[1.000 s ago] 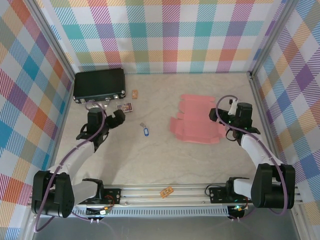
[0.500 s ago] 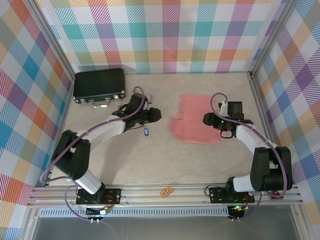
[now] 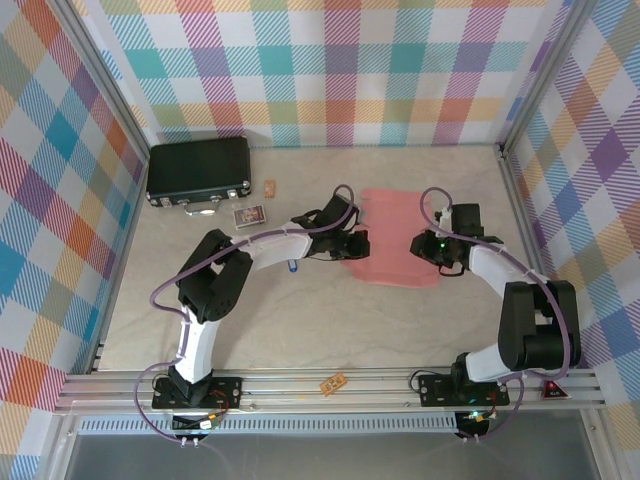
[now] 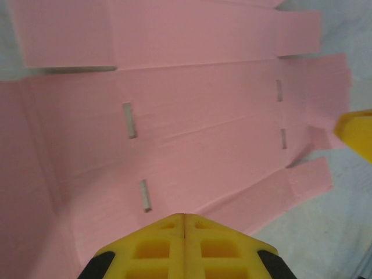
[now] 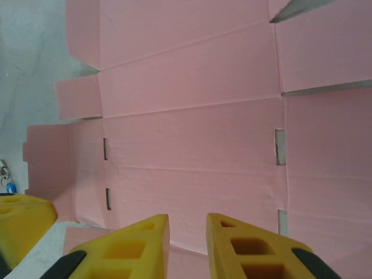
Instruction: Fold the paper box
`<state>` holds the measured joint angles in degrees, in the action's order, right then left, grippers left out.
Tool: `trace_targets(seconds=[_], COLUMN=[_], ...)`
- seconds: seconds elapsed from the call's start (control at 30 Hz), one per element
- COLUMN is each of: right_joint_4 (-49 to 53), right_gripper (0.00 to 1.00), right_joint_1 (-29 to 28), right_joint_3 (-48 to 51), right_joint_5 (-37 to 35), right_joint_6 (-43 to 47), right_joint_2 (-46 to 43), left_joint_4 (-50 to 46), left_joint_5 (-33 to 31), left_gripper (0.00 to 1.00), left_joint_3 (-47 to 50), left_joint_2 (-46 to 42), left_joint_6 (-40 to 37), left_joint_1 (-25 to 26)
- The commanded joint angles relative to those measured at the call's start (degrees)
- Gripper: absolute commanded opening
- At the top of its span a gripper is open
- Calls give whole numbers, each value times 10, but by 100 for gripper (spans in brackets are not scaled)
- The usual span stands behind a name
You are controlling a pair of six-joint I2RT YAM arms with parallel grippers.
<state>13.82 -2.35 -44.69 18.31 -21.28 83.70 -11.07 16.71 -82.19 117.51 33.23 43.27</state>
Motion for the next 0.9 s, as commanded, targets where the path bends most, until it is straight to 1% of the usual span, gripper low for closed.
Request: trace_targets(seconds=[0.0,0.13,0.23,0.33,0.43,0.53,0.67,0.87], right_joint_4=[10,0,-7,-12,-25,-38,-55,-104], right_gripper=[24,22,21,19,18,17,17,17], right_joint_1=[-12,-28,-53,-81,-95,-113,-151,-219], right_joint_3=[3,21,31,40,53,63,67,67], right_joint_5=[-1,-15,-30,-57,-70,-71,-65,-53], right_joint_6=[-21,-43,-59,-82,-107,-125,-147,-189], right_joint_2=[11,15,24,31,36,39,50,78], left_joint_4=[-12,-29,-39,-35,-44,-44,-75,-104], left_joint_5=[-37,-69,-91,-82,-88,-94,-100,-71], left_gripper=[0,0,0,0,0,0,0,0], left_joint_3=[14,6,1,-6,-17,-23,-50,-113], left_joint_2=[2,18,29,43,56,62,86,125], left_joint_6=[22,18,12,9,4,-6,-28,-69], left_joint_1=[1,0,-1,-5,-9,-13,-24,-46])
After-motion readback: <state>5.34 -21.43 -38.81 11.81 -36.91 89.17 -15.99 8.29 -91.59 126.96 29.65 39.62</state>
